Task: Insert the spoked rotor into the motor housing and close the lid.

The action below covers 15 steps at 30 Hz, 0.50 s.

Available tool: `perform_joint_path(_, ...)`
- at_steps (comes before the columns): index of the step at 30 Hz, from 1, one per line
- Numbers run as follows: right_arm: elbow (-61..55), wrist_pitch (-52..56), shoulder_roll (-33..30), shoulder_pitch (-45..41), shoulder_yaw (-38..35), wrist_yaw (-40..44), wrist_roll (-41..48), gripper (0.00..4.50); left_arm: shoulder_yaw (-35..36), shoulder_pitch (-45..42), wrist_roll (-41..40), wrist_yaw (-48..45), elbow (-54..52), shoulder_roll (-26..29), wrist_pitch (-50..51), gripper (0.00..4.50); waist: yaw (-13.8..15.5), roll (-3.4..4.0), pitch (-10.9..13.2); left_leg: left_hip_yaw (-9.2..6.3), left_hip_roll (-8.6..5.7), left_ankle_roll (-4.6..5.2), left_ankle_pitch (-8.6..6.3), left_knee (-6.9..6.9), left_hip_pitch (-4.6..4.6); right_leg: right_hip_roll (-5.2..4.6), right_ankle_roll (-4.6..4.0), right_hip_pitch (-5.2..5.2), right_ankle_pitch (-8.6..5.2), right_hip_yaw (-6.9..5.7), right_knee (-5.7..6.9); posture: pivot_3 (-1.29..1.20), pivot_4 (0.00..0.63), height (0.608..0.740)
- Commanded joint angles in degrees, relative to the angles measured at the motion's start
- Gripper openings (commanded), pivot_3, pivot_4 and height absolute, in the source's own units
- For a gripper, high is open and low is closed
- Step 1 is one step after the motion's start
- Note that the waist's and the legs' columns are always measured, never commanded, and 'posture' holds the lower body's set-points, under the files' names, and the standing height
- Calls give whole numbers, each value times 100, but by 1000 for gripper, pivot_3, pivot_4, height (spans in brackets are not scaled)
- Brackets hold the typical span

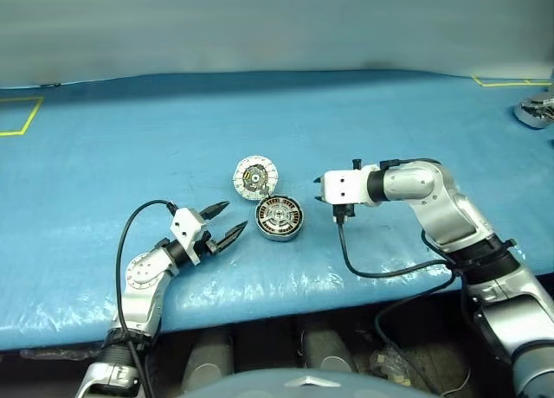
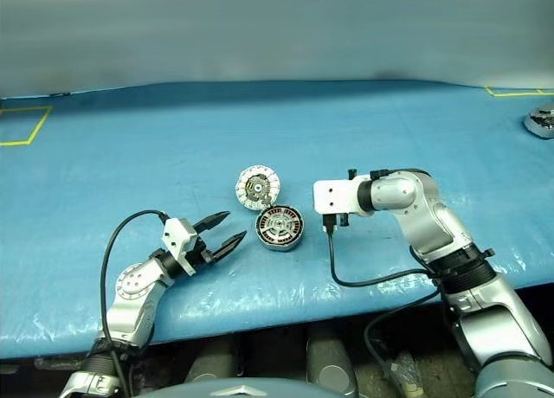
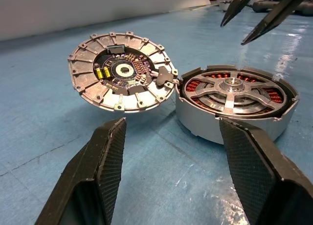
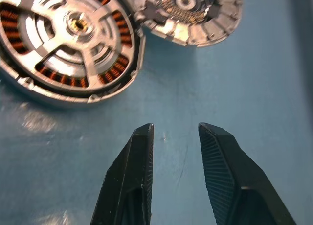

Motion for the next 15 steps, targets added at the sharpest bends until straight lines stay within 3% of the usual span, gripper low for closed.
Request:
perform_joint_path(1, 59, 233, 719, -143, -735, -958, 527, 1567, 100, -53, 195, 323, -57, -44, -230, 3215, -9, 0, 0, 0, 0, 0, 0, 0, -1, 1, 2, -2, 4, 1, 1, 0, 150, 740)
perform_joint_path(7, -97, 573, 934, 421, -982, -1486, 545, 1567, 339, -104, 371, 957, -66, 97, 211, 3215, 114, -2, -2, -8, -3, 0, 0, -1, -6, -3, 22, 4, 18, -3, -7, 0, 150, 740)
perform_joint_path(10, -351, 756, 907, 807, -1133, -1371, 858, 979, 501, -191, 297, 1137, -103, 121, 444, 3215, 130, -2, -2, -6, -4, 0, 0, -3, -8, -3, 21, 1, 17, -3, -8, 0, 150, 740)
perform_joint_path(13, -535, 878, 905, 1109, -1165, -1307, 1026, 10, 596, -423, 353, 1405, -1, 176, 1027, 3215, 125, -2, -2, -6, -3, 0, 0, -1, -6, -2, 22, 1, 17, -4, -6, 0, 150, 740)
perform_joint_path(15, -613, 1031, 889, 1280, -1120, -1428, 936, 10, 660, -706, 433, 1689, 206, 147, 1298, 3215, 122, -2, -2, -7, -3, 0, 1, 2, -3, -1, 22, 3, 16, -4, -1, 0, 150, 740)
